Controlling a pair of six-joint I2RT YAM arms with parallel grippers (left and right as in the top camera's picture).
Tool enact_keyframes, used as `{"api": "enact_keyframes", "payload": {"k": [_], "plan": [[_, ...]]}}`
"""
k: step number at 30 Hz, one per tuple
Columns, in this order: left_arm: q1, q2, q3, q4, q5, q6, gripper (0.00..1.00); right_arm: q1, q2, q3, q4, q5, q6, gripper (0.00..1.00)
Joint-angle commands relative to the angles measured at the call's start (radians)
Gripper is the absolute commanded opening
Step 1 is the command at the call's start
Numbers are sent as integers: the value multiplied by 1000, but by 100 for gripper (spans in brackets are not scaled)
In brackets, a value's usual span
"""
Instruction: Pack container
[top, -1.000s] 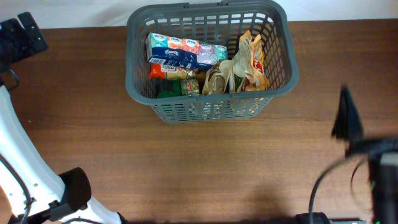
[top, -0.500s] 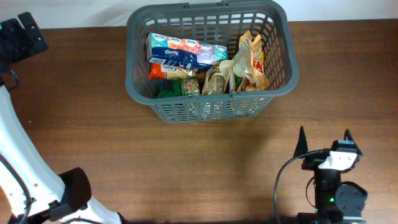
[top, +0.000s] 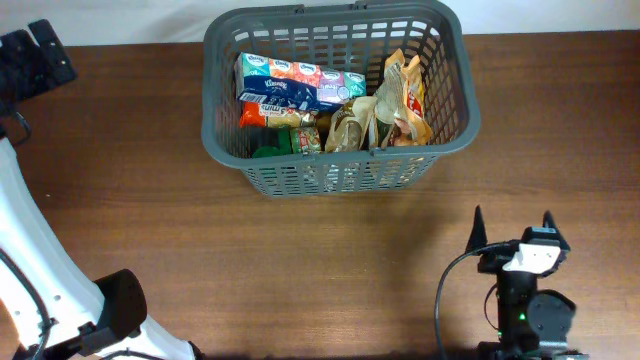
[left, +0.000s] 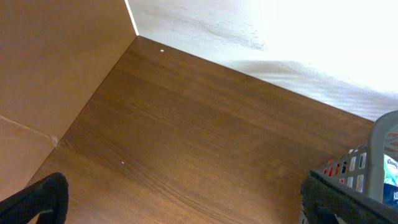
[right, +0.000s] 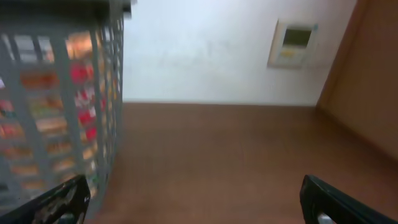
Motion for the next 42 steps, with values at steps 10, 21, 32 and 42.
{"api": "enact_keyframes", "payload": {"k": [10, 21, 32, 42], "plan": [[6, -11, 6, -1, 3, -6, 99, -7, -12, -72, 22, 13, 7, 99], [-13, -13, 3, -1, 3, -6, 99, -7, -12, -72, 22, 13, 7, 99], [-214, -408, -560, 6, 3, -6, 99, -7, -12, -72, 22, 13, 7, 99], [-314, -1133, -1574, 724, 56, -6, 99, -7, -12, -72, 22, 13, 7, 99]]}}
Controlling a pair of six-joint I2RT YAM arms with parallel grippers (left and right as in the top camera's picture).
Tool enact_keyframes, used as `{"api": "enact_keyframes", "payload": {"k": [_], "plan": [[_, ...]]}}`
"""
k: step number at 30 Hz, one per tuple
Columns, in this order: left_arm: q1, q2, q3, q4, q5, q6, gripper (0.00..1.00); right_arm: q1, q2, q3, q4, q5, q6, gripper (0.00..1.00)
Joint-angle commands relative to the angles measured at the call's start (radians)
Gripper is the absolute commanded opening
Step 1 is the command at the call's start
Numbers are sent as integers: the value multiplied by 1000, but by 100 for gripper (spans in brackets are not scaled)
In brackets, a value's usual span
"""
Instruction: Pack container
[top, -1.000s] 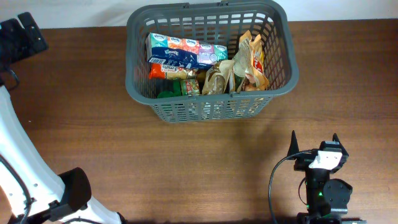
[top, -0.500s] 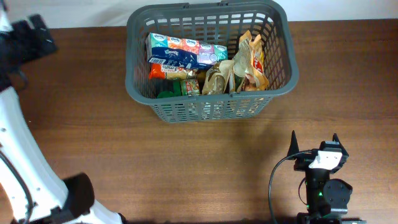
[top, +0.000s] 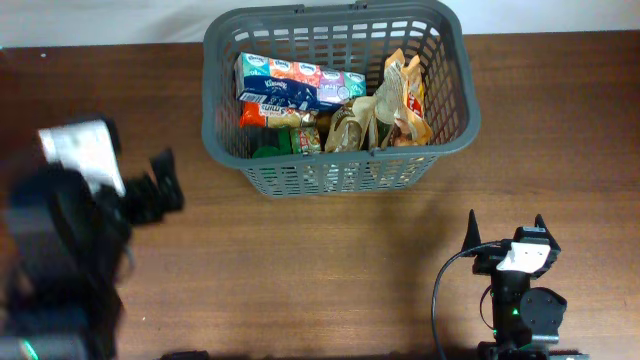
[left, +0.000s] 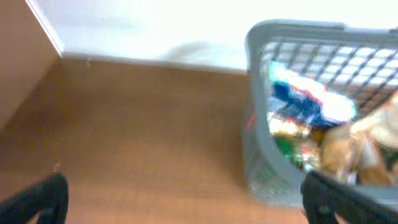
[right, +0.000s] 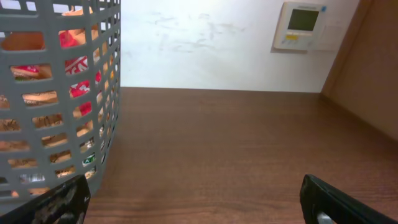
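Observation:
A grey slotted basket (top: 330, 176) stands at the back middle of the table. It holds a blue tissue pack (top: 298, 82), crinkled snack bags (top: 405, 100) and small packets. My left gripper (top: 170, 184) is left of the basket, blurred, open with nothing in it. Its wrist view faces the basket (left: 261, 118) and the tissue pack (left: 311, 102). My right gripper (top: 506, 222) stands open and empty at the front right. In its own view the basket (right: 62, 93) is at the left, fingers (right: 59, 202) spread wide.
The brown wooden table (top: 300, 270) runs under everything. A white wall with a thermostat (right: 303, 25) lies beyond the far edge. A brown panel (right: 373, 74) stands at the right side and another panel (left: 18, 56) at the left.
My left gripper was at the table's far left back corner; now it is at the left middle, close to the basket and facing it. The right gripper has shifted slightly. Basket contents are unchanged.

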Motion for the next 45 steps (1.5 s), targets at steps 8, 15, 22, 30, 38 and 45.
{"api": "enact_keyframes", "payload": {"k": [8, 15, 22, 30, 38, 45], "plan": [[-32, -606, -835, 621, 133, -6, 99, -7, -10, -9, -1, 13, 8, 99], [-32, -771, -1087, 760, 132, -6, 99, -7, -10, -9, -2, 13, 8, 99], [-32, -871, -1228, 776, 132, -6, 99, -7, -10, -9, -1, 13, 8, 99], [-34, -883, -1308, 809, 132, -6, 99, -7, -10, -9, -1, 13, 8, 99], [-45, -892, -1311, 813, 132, -6, 99, -7, -10, -9, -1, 13, 8, 99], [-45, -892, -1324, 840, 132, -6, 99, -7, -10, -9, -1, 13, 8, 99]]}}
